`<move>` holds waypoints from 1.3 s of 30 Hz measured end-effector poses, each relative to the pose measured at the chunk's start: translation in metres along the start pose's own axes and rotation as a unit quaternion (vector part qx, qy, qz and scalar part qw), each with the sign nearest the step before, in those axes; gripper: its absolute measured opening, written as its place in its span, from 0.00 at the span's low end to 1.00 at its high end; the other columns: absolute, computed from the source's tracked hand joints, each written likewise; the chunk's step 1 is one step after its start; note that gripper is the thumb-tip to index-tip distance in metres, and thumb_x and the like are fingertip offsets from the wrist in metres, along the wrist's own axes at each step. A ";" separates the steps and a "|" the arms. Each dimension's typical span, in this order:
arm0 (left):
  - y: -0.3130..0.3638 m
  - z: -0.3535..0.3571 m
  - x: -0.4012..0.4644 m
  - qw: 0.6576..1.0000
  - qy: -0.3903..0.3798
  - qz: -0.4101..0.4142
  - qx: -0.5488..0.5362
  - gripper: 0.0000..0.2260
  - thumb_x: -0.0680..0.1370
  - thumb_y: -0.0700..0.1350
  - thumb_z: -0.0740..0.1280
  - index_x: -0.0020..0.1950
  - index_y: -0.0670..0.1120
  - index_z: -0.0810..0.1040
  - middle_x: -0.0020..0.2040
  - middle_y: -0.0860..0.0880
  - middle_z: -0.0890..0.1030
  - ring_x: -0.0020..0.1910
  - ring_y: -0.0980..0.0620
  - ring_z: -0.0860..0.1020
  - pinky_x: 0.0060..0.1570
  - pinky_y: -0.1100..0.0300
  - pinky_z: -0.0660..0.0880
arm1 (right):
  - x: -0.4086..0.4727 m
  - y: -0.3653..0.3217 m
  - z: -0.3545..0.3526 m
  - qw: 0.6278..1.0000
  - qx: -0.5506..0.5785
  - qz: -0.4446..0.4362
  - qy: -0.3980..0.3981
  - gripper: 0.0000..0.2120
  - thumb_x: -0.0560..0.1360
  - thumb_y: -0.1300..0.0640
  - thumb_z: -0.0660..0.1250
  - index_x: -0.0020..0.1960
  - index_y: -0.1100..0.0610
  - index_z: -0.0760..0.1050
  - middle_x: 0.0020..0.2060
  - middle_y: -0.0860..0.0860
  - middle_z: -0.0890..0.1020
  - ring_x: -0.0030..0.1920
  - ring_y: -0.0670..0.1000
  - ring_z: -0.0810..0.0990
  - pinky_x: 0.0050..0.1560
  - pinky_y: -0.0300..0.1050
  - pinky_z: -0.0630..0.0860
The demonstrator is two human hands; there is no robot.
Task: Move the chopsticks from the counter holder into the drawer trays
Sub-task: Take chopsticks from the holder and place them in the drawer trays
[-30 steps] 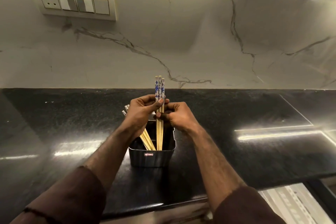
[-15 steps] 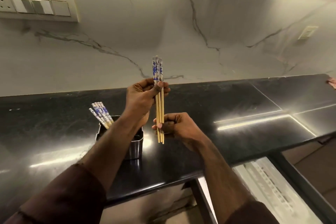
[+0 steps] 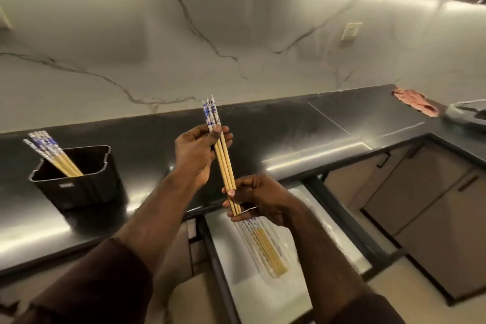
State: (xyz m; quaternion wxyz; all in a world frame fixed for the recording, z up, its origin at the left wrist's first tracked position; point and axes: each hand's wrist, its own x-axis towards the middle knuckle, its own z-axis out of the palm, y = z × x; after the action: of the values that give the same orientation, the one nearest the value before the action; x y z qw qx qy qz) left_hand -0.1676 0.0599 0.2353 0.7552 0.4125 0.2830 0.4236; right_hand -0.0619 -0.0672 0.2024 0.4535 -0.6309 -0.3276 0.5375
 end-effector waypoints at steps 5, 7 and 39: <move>-0.051 0.053 -0.034 0.998 -0.012 -0.053 0.008 0.09 0.78 0.36 0.66 0.57 0.37 0.79 0.47 0.41 0.84 0.47 0.46 0.85 0.47 0.53 0.82 | -0.056 0.033 -0.055 0.998 -0.013 0.041 0.036 0.11 0.77 0.63 0.68 0.59 0.63 0.80 0.49 0.60 0.85 0.46 0.56 0.86 0.52 0.54 0.83; -0.070 0.068 -0.042 0.996 -0.026 -0.086 0.016 0.08 0.78 0.36 0.66 0.57 0.37 0.79 0.47 0.41 0.84 0.45 0.46 0.85 0.45 0.53 0.83 | -0.073 0.045 -0.073 0.997 -0.005 0.062 0.053 0.11 0.77 0.63 0.69 0.59 0.64 0.80 0.49 0.61 0.85 0.46 0.55 0.86 0.55 0.58 0.82; -0.323 0.218 -0.028 0.933 0.089 -0.335 0.094 0.16 0.80 0.36 0.63 0.67 0.33 0.71 0.51 0.36 0.83 0.45 0.40 0.83 0.40 0.49 0.80 | -0.090 0.142 -0.320 0.962 0.004 0.264 0.065 0.11 0.75 0.62 0.72 0.53 0.69 0.80 0.40 0.60 0.85 0.38 0.55 0.85 0.43 0.50 0.84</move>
State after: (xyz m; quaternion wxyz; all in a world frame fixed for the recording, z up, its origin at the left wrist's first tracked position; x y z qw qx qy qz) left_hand 0.1202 -0.1452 0.0675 0.7829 0.3236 0.5089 0.1528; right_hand 0.2208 -0.2715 0.1088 0.3182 -0.7268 -0.1176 0.5972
